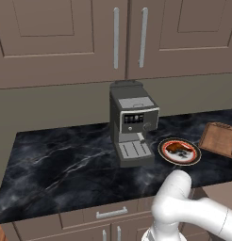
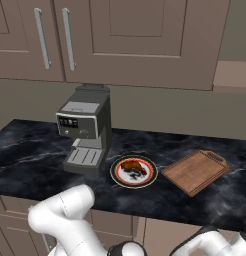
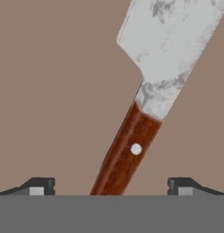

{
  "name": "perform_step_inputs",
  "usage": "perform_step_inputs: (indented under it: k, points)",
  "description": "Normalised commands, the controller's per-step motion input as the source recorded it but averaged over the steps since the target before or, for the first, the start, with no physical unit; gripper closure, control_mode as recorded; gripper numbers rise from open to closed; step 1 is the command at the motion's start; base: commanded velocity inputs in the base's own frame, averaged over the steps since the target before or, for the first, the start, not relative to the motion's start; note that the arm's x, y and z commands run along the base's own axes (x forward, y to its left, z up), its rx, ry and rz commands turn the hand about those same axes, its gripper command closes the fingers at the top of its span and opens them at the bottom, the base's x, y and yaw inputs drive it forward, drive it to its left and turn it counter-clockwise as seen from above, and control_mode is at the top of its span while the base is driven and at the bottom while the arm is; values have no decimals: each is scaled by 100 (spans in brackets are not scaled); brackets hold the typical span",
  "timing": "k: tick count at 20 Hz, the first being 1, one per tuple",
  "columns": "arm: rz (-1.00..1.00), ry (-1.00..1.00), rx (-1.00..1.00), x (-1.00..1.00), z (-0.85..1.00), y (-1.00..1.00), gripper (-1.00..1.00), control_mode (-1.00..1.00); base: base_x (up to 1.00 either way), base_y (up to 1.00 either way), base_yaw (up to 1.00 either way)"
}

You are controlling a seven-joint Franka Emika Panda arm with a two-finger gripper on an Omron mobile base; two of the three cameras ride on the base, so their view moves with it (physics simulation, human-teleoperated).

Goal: Pick up the knife from the drawer and place it on the cutting board. Then place the meat from the plate to the cutting board.

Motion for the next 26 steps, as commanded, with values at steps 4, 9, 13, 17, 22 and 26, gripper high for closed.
perform_step_inputs:
  k: [4, 9, 13, 17, 22, 26]
  points:
    - [0, 5, 0, 7, -45, 0, -100, -100, 0, 0, 0]
    - [0, 5, 0, 2, -40, 0, 100, -100, 0, 0, 0]
    - [0, 0, 0, -10, -4, 0, 100, -100, 0, 0, 0]
    - [0, 0, 1, -29, 22, 0, 100, -100, 0, 0, 0]
    - [0, 0, 0, -40, 52, 0, 100, -100, 0, 0, 0]
    - [-2, 0, 0, -47, 57, 0, 100, -100, 0, 0, 0]
